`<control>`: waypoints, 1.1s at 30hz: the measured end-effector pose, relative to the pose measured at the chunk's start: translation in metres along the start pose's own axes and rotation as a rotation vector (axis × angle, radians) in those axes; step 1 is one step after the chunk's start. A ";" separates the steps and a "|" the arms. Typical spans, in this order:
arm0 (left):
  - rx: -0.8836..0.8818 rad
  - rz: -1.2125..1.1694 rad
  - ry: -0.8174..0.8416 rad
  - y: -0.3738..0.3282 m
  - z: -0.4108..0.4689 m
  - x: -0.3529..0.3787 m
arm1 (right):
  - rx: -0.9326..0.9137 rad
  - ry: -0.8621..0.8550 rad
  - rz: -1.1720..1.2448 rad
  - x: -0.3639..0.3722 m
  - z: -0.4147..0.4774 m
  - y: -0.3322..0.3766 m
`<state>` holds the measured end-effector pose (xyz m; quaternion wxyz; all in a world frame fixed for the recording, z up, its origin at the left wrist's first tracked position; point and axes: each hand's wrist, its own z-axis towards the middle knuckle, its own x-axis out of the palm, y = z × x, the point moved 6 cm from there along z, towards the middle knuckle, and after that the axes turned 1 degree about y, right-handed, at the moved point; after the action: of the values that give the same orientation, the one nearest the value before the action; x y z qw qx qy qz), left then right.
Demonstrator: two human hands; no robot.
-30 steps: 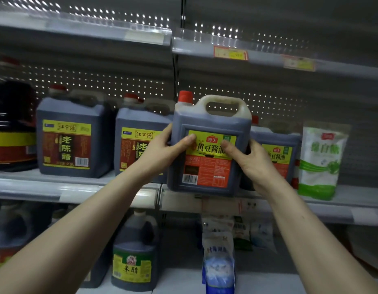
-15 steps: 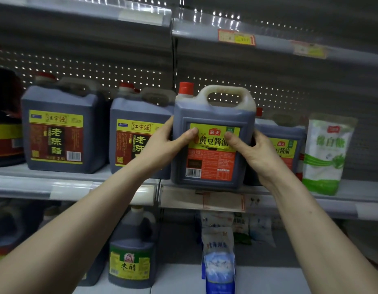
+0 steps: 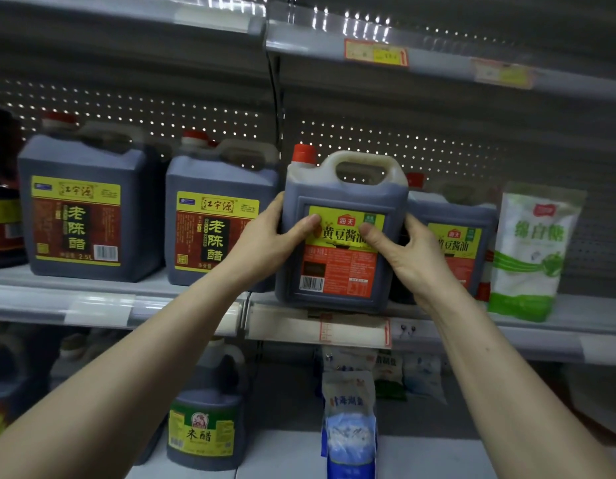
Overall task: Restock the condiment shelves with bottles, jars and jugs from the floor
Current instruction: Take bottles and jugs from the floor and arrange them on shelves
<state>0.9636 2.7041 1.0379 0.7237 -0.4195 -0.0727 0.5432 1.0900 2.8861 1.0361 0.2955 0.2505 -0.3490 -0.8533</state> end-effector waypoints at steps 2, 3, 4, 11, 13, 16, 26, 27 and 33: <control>-0.009 0.017 -0.018 0.000 0.001 0.000 | -0.009 -0.019 -0.010 0.000 0.002 -0.002; -0.011 0.023 -0.028 0.000 0.001 0.001 | -0.012 -0.027 -0.018 0.001 0.003 -0.003; -0.013 0.030 -0.036 0.000 0.001 0.002 | -0.009 -0.032 -0.027 0.001 0.003 -0.004; -0.050 0.117 -0.084 -0.003 -0.015 0.010 | -0.020 -0.062 -0.233 0.003 -0.009 0.005; -0.051 0.181 -0.057 0.001 -0.028 0.015 | -0.035 -0.092 -0.304 0.002 -0.016 0.005; -0.075 0.229 -0.029 0.010 -0.050 0.023 | -0.019 -0.100 -0.363 0.004 -0.029 -0.002; -0.098 0.207 -0.098 0.015 -0.053 0.022 | 0.053 -0.117 -0.437 0.008 -0.044 -0.006; -0.102 0.206 -0.100 0.015 -0.051 0.022 | 0.055 -0.120 -0.431 0.008 -0.043 -0.005; -0.125 0.202 -0.099 0.018 -0.042 0.026 | 0.070 -0.131 -0.425 0.007 -0.035 -0.008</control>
<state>0.9843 2.7051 0.9902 0.6334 -0.4415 -0.0994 0.6278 1.1043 2.8706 1.0063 0.0767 0.2727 -0.3362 -0.8982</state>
